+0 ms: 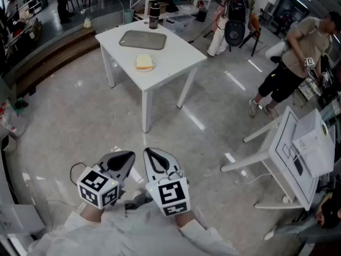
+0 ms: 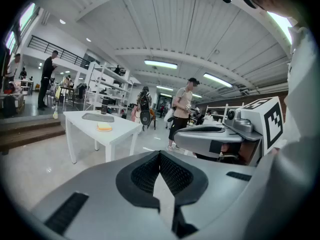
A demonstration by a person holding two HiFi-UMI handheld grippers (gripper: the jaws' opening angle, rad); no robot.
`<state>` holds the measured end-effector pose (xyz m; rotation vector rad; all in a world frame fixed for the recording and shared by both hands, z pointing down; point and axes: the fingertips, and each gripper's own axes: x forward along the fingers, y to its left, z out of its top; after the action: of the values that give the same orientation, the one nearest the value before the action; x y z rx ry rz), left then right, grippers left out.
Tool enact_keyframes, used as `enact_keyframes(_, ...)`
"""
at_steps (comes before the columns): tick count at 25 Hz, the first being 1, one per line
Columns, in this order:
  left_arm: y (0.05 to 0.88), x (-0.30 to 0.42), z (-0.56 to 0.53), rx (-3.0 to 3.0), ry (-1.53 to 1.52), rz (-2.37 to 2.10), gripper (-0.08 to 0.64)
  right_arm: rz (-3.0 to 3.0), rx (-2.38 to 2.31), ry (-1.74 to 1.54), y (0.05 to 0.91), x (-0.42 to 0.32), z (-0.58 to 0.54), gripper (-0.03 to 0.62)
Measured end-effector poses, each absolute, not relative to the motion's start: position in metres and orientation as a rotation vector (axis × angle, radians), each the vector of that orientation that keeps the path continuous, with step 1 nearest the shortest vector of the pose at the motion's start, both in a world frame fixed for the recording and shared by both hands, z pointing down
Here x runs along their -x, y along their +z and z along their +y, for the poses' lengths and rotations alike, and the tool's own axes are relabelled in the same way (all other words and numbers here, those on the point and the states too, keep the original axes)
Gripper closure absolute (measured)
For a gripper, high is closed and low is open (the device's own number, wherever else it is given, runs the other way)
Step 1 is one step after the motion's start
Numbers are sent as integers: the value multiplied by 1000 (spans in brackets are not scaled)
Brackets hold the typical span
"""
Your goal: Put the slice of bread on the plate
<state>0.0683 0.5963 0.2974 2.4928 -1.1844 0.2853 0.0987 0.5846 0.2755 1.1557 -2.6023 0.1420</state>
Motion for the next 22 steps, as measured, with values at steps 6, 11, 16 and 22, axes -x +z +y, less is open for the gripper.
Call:
enact_keyframes(6, 304, -71, 595, -2487, 288, -1179, 551, -2602, -1130, 148, 281, -98, 584, 580)
enact_keyframes(11, 301, -81, 593, -2471, 236, -1156, 551, -2597, -1119, 160, 285, -104, 584, 580)
enact_keyframes(16, 299, -82, 588, -2454, 211, -1167, 551, -2654, -1125, 240, 278, -109, 579, 580)
enact_keyframes(22, 308, -85, 584, -2404, 177, -1205, 551, -2670, -1112, 316, 283, -122, 576, 578)
